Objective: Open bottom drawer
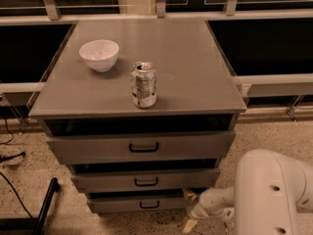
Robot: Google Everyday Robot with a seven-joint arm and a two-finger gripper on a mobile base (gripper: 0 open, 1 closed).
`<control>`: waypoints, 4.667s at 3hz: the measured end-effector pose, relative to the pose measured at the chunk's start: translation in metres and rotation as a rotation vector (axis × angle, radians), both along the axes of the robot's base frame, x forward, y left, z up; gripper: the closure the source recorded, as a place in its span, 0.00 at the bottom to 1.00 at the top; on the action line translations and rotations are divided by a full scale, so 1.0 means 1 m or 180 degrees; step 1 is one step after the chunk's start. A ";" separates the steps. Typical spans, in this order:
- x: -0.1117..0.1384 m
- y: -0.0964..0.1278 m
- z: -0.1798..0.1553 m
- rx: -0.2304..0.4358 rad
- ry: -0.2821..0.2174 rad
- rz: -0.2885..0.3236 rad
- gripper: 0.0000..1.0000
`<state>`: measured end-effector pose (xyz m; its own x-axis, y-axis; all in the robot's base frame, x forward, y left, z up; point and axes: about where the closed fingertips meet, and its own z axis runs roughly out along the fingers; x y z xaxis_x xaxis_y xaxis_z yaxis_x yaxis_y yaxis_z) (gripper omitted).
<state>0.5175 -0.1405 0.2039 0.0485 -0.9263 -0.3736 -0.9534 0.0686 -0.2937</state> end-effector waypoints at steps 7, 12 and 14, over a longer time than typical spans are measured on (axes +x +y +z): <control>0.005 -0.011 -0.049 0.0019 0.0537 -0.0103 0.00; -0.029 -0.018 -0.035 0.0315 0.1142 -0.0314 0.00; -0.059 -0.029 -0.025 0.0545 0.1506 -0.0431 0.00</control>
Offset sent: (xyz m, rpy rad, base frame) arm 0.0040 -0.0013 -0.0030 0.0036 0.0432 -0.0133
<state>0.4588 -0.1696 0.1787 -0.2783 -0.8363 -0.4724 -0.9585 0.2097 0.1934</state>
